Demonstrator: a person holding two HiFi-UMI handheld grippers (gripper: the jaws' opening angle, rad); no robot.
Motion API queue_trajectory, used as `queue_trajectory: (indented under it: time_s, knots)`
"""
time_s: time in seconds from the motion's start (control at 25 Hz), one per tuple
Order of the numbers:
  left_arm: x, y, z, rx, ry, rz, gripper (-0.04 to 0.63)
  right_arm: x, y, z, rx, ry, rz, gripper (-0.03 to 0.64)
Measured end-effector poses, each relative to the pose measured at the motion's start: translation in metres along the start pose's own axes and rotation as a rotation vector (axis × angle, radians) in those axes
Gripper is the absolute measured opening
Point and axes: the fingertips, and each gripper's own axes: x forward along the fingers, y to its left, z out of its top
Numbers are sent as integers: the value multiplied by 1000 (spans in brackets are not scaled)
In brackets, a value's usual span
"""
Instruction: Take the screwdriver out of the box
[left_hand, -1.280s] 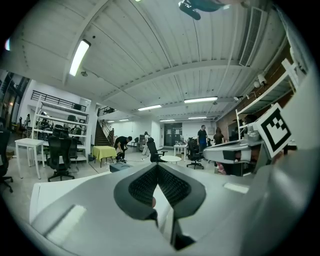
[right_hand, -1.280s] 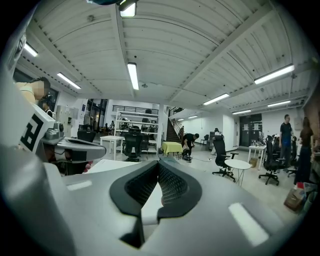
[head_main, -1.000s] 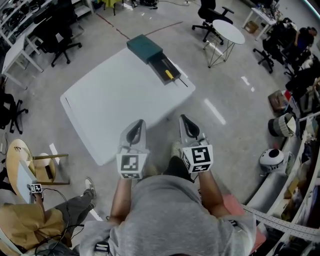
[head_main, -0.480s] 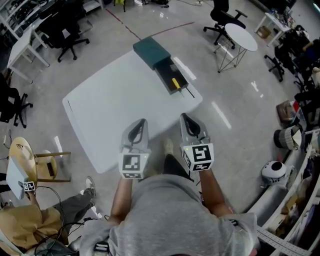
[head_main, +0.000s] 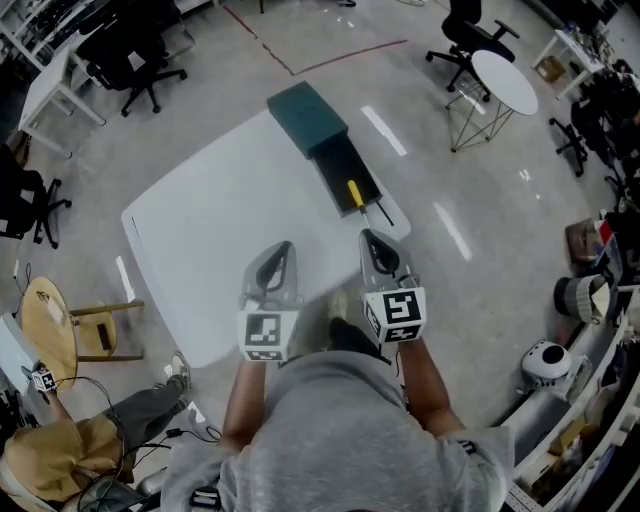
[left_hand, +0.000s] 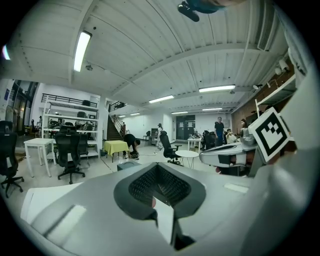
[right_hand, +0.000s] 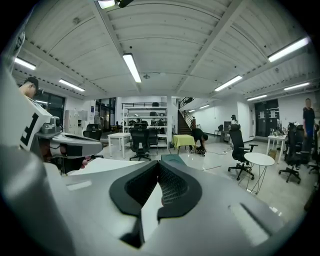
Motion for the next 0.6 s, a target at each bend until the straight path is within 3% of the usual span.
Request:
queue_trajectory:
  time_s: [0.6]
  knots:
    - [100, 1, -36, -75, 106, 37, 12, 88, -70, -46, 7, 178, 70, 3]
